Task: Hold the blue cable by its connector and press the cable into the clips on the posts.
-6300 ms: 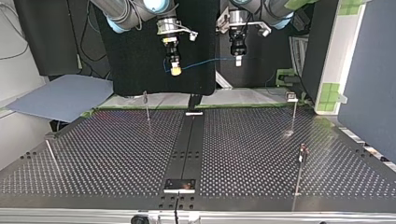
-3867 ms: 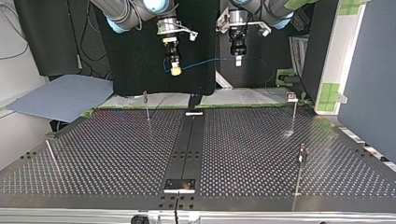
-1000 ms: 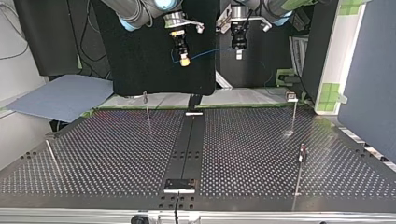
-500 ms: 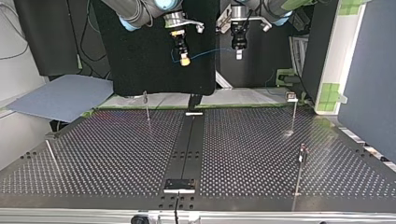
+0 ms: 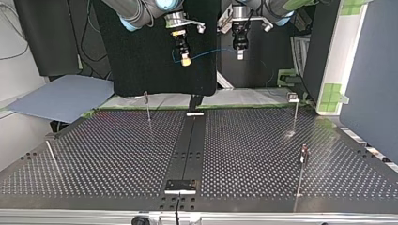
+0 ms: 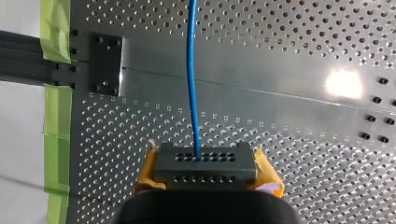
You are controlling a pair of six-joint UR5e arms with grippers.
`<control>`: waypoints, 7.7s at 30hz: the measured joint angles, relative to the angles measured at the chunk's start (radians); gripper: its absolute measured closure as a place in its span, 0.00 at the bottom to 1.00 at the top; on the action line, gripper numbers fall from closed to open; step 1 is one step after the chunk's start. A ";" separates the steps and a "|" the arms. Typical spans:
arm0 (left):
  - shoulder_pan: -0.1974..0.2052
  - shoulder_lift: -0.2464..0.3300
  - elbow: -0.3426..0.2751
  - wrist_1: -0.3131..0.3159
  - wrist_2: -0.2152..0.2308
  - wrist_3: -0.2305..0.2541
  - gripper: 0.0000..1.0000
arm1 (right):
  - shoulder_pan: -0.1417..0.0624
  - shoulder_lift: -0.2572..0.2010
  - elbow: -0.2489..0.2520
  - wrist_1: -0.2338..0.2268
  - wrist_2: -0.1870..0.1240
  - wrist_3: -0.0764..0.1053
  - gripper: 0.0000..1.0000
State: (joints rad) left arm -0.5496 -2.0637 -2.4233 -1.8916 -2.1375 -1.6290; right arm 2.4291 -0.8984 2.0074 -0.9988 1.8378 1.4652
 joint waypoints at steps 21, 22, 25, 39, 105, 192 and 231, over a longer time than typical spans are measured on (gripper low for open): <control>0.020 0.135 0.082 -0.135 -0.008 -0.008 1.00 | 0.017 -0.014 -0.126 0.055 0.010 0.127 1.00; 0.021 0.146 0.089 -0.147 -0.010 -0.008 1.00 | 0.015 -0.023 -0.131 0.063 0.004 0.132 1.00; 0.023 0.173 0.111 -0.173 -0.025 -0.011 1.00 | 0.010 -0.048 -0.144 0.089 -0.011 0.144 1.00; 0.026 0.295 0.220 -0.295 -0.070 -0.020 1.00 | -0.019 -0.161 -0.249 0.202 -0.100 0.174 1.00; 0.430 0.592 0.515 -0.858 0.149 -0.224 1.00 | -0.041 -0.349 -0.576 0.612 -0.242 0.148 1.00; 0.760 0.401 0.786 -0.961 0.674 -0.350 1.00 | -0.193 -0.216 -0.791 0.619 -0.319 0.153 1.00; 0.740 0.448 0.736 -1.129 0.722 -0.226 0.01 | -0.196 -0.215 -0.791 0.653 -0.328 0.151 1.00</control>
State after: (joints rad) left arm 0.1900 -1.6154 -1.6877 -3.0208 -1.4157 -1.8553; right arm 2.2330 -1.1130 1.2160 -0.3462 1.5095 1.6163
